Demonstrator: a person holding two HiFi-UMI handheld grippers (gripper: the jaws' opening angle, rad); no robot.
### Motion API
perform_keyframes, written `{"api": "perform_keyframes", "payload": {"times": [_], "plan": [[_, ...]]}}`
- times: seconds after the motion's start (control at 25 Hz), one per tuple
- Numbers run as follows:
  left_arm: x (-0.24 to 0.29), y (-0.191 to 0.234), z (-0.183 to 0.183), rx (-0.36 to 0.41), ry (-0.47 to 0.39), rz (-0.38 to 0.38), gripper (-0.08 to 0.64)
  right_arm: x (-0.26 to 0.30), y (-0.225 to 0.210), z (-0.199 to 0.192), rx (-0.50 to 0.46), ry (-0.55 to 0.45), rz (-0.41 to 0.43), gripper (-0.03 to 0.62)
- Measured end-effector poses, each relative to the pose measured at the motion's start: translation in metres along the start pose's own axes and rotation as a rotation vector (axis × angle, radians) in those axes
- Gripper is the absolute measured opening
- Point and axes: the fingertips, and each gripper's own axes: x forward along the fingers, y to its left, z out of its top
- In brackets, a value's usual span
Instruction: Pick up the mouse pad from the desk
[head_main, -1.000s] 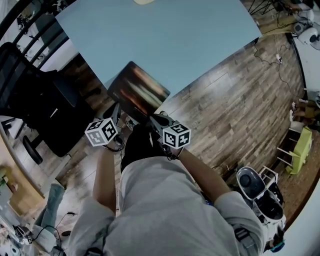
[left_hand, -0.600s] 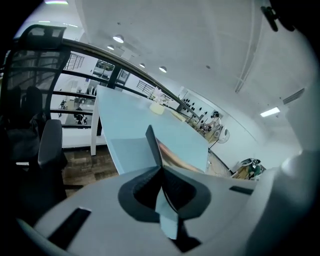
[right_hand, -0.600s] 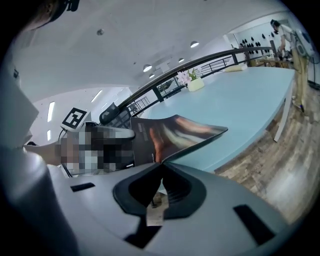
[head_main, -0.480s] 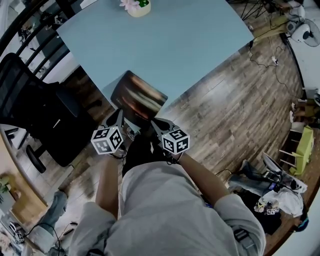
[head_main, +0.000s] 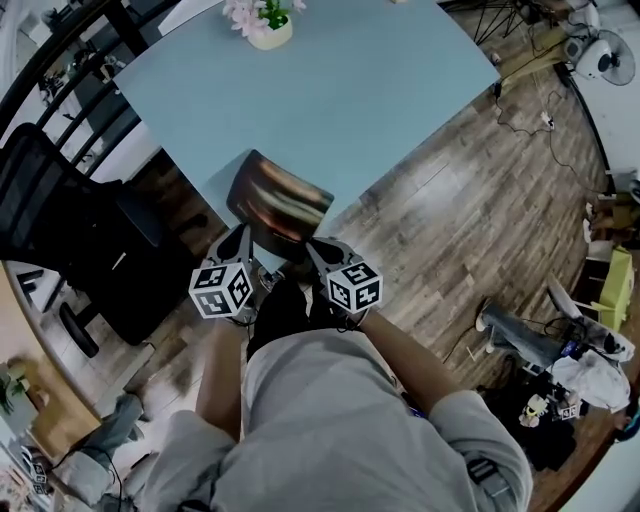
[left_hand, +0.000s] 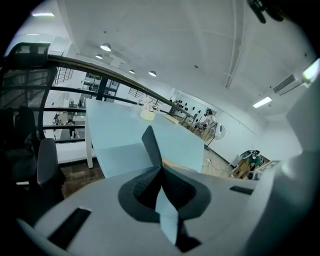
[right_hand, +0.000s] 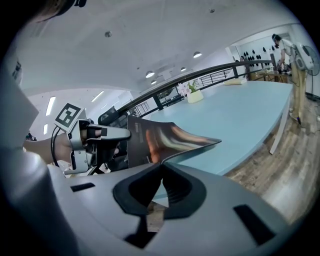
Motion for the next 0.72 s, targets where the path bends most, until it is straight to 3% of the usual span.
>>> {"api": "perform_keyframes", "payload": {"times": [0.72], "plan": [[0.011,-0.037,0.061,0.047,-0.138,0.086,0.023,-0.008,-0.022,0.083,-0.221,-0.074,0.093,0.017]]}}
